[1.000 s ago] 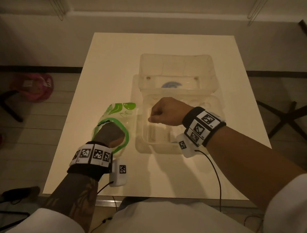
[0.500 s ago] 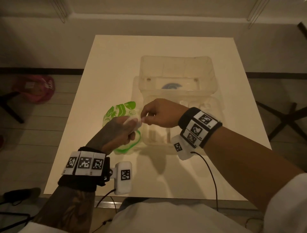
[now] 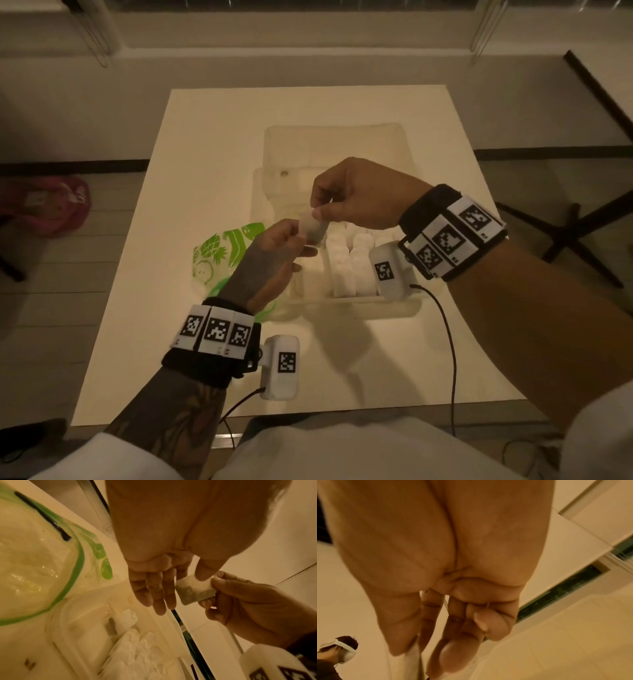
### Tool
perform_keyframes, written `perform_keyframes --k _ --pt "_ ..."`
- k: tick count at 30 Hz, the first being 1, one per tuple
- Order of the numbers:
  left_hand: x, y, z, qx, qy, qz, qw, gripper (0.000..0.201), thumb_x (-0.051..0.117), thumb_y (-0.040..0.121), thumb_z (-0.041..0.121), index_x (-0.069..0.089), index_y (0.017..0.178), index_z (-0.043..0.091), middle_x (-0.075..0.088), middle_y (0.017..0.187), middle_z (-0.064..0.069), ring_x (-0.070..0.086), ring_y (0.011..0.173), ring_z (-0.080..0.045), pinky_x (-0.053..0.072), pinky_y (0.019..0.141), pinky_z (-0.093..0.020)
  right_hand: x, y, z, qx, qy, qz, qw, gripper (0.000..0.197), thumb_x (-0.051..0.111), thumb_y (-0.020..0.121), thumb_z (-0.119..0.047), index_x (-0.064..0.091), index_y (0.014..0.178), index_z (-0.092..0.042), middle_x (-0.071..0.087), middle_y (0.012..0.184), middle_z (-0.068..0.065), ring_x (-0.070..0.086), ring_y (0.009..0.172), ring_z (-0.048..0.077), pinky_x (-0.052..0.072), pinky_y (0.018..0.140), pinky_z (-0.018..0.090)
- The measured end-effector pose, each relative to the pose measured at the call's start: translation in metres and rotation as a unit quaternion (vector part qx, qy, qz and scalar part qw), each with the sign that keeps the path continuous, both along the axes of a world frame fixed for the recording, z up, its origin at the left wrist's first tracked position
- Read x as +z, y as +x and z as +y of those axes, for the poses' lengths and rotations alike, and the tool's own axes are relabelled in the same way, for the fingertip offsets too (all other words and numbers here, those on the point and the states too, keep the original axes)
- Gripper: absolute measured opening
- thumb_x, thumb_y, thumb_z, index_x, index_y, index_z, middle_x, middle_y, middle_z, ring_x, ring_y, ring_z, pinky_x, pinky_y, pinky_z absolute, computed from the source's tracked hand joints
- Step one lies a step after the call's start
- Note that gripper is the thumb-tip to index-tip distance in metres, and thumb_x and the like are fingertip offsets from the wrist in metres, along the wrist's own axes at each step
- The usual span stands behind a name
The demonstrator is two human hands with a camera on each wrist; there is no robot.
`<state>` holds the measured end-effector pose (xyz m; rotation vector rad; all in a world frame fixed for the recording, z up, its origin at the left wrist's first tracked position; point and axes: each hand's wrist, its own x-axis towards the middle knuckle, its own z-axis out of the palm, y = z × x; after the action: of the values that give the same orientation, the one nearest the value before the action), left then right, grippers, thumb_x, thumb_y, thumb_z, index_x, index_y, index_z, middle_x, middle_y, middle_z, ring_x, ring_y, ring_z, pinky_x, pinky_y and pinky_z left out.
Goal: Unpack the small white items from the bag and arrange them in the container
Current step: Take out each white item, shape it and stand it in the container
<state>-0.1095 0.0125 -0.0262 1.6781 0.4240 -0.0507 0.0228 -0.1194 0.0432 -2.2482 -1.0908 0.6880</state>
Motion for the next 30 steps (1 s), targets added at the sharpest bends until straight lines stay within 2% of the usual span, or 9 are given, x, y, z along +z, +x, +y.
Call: perform_keyframes --k 5,9,14,17,21,24,25,28,30 --pt "-0.004 0.003 -0.014 -0.037 0.055 -0.017 0.998 0.015 0.054 0.097 0.014 0.066 0.106 0.01 0.075 0.09 0.003 0.073 0.077 -0.014 0.047 0.06 -0.028 0.006 0.001 -0.003 -0.025 0.008 -0.008 1.0 0.01 0.063 0.092 -0.029 0.069 0.094 -0.022 0.065 0.082 -0.013 0.06 0.073 0.004 0.047 0.064 0.02" --pt "-0.005 0.004 -0.019 0.004 0.017 -0.035 0.999 0.014 0.054 0.098 0.015 0.067 0.102 0.012 0.076 0.086 -0.001 0.073 0.075 -0.02 0.047 0.059 -0.03 0.0 0.0 -0.009 -0.069 0.035 -0.017 0.997 0.021 0.059 0.093 -0.037 0.064 0.104 -0.02 0.063 0.087 -0.009 0.06 0.077 0.008 0.046 0.064 0.022" --pt "-0.003 0.006 -0.018 0.022 0.011 -0.046 0.999 0.018 0.058 0.096 0.023 0.067 0.108 0.013 0.076 0.091 -0.001 0.073 0.08 -0.017 0.049 0.061 -0.031 -0.002 -0.003 -0.011 -0.056 0.043 0.004 0.998 0.006 0.066 0.089 -0.023 0.069 0.089 -0.018 0.07 0.094 0.003 0.065 0.087 0.02 0.055 0.08 0.037" --pt "0.0 0.008 -0.017 0.051 0.022 -0.061 0.997 0.025 0.054 0.098 0.03 0.066 0.113 0.014 0.074 0.098 0.001 0.073 0.083 -0.012 0.052 0.062 -0.027 0.0 -0.006 -0.011 -0.057 0.049 0.022 0.997 0.005 0.068 0.088 -0.024 0.069 0.092 -0.021 0.07 0.086 -0.002 0.064 0.077 0.013 0.055 0.072 0.03" --pt "0.003 0.011 -0.017 0.092 -0.001 -0.053 0.994 0.023 0.047 0.101 0.025 0.067 0.105 0.015 0.075 0.094 0.002 0.073 0.076 -0.013 0.051 0.056 -0.022 -0.001 -0.005 -0.013 -0.144 0.102 0.041 0.984 0.042 0.07 0.083 -0.013 0.053 0.119 -0.024 0.065 0.069 -0.005 0.058 0.057 0.005 0.051 0.059 0.022" --pt "0.002 0.011 -0.017 0.092 -0.022 -0.044 0.995 0.023 0.048 0.101 0.023 0.068 0.107 0.013 0.075 0.093 0.0 0.073 0.074 -0.013 0.05 0.055 -0.02 -0.001 -0.008 -0.014 -0.106 0.086 0.071 0.988 0.067 0.069 0.081 -0.007 0.039 0.137 -0.028 0.072 0.085 -0.009 0.066 0.077 0.003 0.054 0.065 0.018" --pt "0.001 0.012 -0.017 0.089 -0.019 -0.044 0.995 0.023 0.048 0.101 0.023 0.068 0.107 0.012 0.075 0.093 0.001 0.073 0.074 -0.013 0.05 0.055 -0.02 -0.002 -0.009 -0.014 -0.103 0.083 0.071 0.989 0.069 0.07 0.081 -0.008 0.037 0.139 -0.028 0.072 0.086 -0.009 0.066 0.081 0.002 0.052 0.065 0.014" --pt "-0.001 0.014 -0.016 0.088 0.003 -0.043 0.995 0.019 0.053 0.099 0.023 0.068 0.104 0.014 0.075 0.094 0.001 0.073 0.076 -0.012 0.051 0.055 -0.021 -0.006 -0.007 -0.014 -0.144 0.106 0.056 0.982 0.057 0.07 0.081 -0.009 0.045 0.13 -0.024 0.067 0.075 -0.004 0.059 0.059 0.001 0.049 0.058 0.015" --pt "-0.003 0.014 -0.016 0.089 0.011 -0.043 0.995 0.013 0.057 0.097 0.023 0.068 0.097 0.016 0.075 0.093 -0.001 0.073 0.077 -0.011 0.053 0.057 -0.024 -0.009 -0.006 -0.014 -0.13 0.089 0.063 0.986 0.057 0.068 0.082 -0.008 0.046 0.13 -0.027 0.069 0.089 -0.006 0.061 0.066 -0.001 0.047 0.057 0.014"
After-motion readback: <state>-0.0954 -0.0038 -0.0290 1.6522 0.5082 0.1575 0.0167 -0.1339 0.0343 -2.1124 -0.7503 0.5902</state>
